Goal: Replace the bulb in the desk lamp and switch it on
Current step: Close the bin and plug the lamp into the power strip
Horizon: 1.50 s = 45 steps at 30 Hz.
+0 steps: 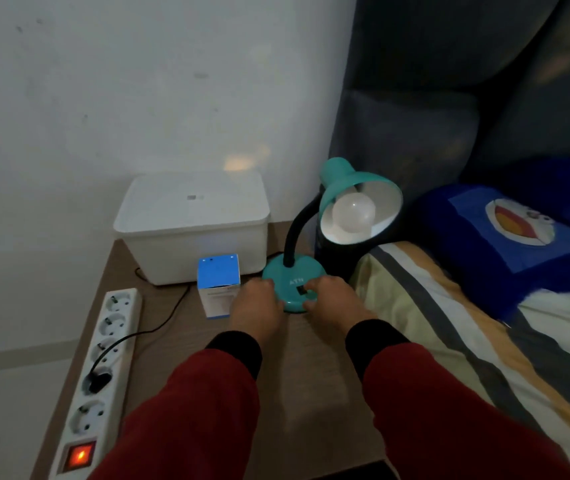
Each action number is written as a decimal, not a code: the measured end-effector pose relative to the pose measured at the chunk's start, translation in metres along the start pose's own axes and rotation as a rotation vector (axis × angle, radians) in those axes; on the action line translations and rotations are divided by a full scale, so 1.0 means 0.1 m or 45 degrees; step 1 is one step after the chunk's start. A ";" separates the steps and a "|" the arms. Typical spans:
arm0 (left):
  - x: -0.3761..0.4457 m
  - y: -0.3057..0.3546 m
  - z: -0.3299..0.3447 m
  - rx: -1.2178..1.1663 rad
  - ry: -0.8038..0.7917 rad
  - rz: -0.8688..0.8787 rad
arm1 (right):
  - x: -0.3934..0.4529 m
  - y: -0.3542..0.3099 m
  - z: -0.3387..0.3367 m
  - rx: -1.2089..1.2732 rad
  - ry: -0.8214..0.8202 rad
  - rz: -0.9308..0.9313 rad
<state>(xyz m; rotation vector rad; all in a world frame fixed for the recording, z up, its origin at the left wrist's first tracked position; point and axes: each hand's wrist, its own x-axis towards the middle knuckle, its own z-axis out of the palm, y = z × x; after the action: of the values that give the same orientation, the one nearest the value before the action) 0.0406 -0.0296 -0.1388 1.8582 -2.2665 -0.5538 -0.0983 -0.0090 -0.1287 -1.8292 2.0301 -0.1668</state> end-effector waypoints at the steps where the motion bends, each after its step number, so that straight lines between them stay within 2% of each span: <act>1: 0.01 -0.01 0.10 -0.042 0.039 0.025 | 0.01 0.06 0.08 0.046 0.047 -0.002; 4: 0.04 -0.05 0.37 -0.144 0.135 0.068 | 0.04 0.20 0.36 0.129 0.164 -0.012; 8: 0.07 -0.17 0.67 -0.228 0.140 0.083 | 0.11 0.31 0.67 0.145 0.314 -0.033; 15: 0.12 -0.30 0.88 -0.391 0.336 0.133 | 0.19 0.35 0.95 0.201 0.621 -0.055; 21: 0.14 -0.30 0.94 -0.443 0.461 0.129 | 0.18 0.33 1.03 0.202 0.699 -0.054; 35: 0.26 -0.33 1.07 -0.537 0.539 0.137 | 0.23 0.38 1.15 0.203 0.891 -0.117; 45: 0.27 -0.33 1.08 -0.500 0.592 0.151 | 0.25 0.40 1.15 0.204 0.864 -0.128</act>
<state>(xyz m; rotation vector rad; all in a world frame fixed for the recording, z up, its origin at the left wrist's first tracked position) 0.0265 -0.0410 -0.2537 1.4664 -1.7974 -0.4490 -0.0946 -0.0076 -0.2525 -1.9364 2.2428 -1.0728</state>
